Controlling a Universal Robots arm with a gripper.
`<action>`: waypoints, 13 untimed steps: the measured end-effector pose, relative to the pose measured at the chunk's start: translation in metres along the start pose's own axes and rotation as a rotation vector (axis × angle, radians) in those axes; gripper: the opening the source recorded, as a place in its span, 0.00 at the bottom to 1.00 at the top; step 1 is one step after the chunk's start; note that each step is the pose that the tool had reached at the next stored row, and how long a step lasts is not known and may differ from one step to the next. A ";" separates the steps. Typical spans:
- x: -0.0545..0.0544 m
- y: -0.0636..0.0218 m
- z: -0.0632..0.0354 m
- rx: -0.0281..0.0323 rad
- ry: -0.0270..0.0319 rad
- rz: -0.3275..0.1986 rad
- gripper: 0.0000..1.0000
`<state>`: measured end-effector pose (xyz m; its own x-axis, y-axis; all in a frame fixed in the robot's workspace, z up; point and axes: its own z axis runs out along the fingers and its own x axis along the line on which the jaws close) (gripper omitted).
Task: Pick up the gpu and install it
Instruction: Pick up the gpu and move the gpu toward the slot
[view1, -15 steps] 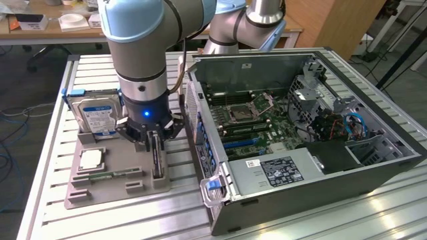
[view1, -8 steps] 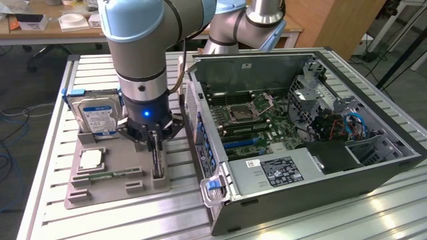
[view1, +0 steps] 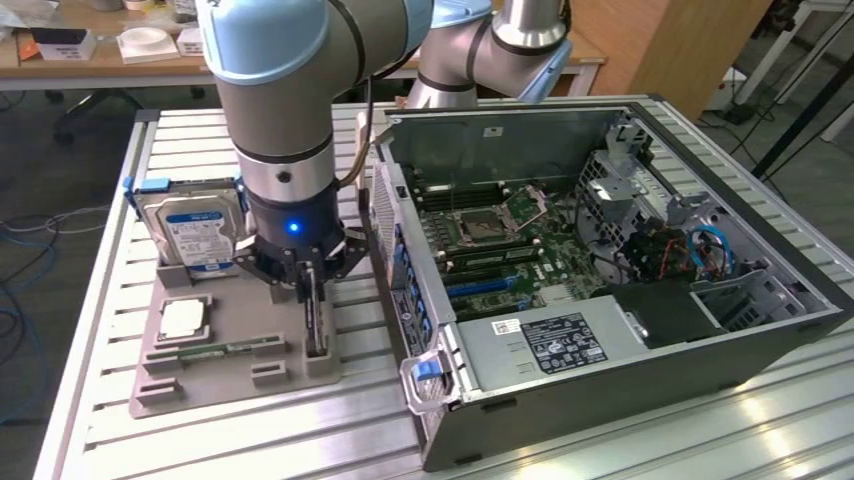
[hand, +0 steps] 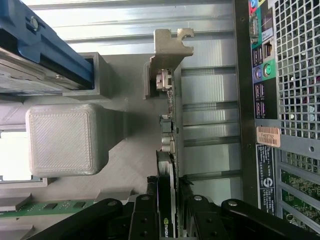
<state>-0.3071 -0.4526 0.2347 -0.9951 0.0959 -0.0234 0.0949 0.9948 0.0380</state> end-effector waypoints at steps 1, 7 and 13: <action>0.000 0.0000 0.0000 0.0000 -0.0002 0.000 0.29; 0.000 0.0000 0.0001 -0.0002 -0.0002 0.000 0.26; 0.000 0.0000 0.0001 -0.0002 -0.0002 0.000 0.26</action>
<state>-0.3071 -0.4526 0.2347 -0.9951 0.0959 -0.0237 0.0949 0.9947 0.0382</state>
